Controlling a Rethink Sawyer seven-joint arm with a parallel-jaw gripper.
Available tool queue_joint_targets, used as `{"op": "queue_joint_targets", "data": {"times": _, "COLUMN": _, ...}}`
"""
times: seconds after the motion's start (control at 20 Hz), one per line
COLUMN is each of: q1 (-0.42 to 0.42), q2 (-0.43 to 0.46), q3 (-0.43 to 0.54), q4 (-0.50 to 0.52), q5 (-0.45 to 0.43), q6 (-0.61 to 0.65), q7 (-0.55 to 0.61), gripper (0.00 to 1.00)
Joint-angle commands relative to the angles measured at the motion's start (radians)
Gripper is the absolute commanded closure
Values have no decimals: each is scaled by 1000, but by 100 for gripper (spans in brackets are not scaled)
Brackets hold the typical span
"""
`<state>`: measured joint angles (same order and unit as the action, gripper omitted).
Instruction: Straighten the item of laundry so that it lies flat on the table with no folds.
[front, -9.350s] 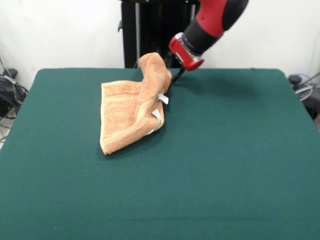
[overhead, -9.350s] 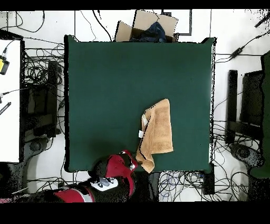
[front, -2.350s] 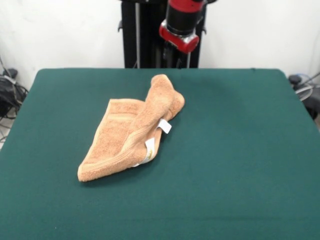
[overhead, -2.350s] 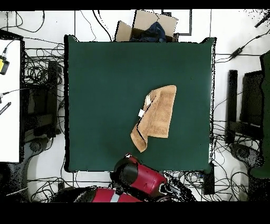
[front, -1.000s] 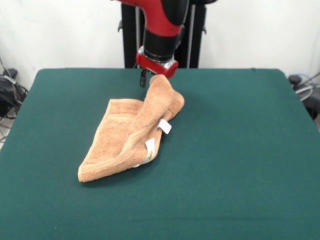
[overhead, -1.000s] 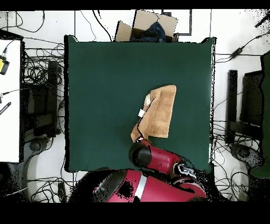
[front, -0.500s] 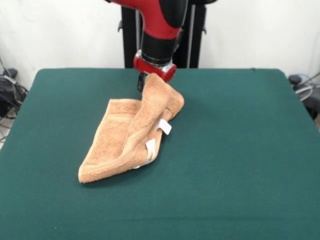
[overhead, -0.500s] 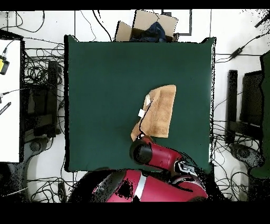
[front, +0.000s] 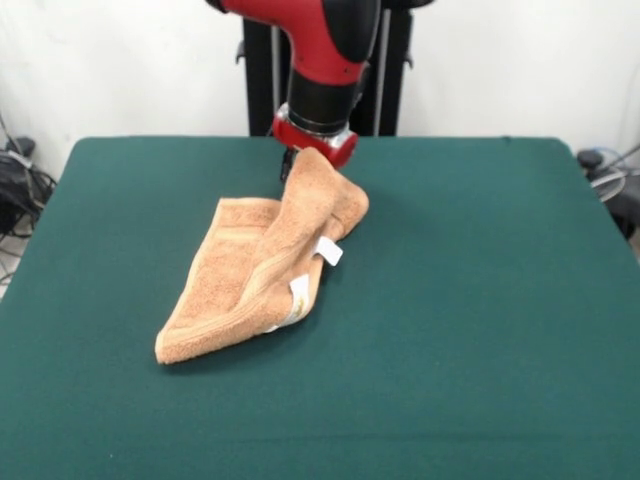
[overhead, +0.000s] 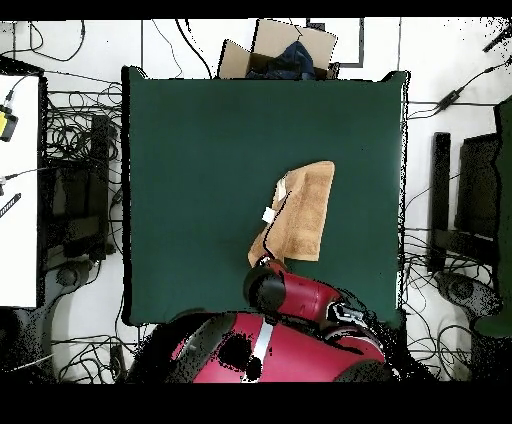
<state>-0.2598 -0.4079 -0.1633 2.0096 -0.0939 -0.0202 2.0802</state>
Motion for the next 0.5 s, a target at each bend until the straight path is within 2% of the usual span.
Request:
{"op": "queue_joint_targets", "data": {"times": 0.05, "q1": 38, "q2": 60, "q3": 86, "q4": -84, "q5": -4, "q6": -83, "q7": 116, "gripper": 100}}
{"op": "queue_joint_targets", "data": {"times": 0.5, "q1": 28, "q2": 62, "q3": 105, "q4": -56, "q5": 20, "q6": -114, "q7": 151, "gripper": 100}}
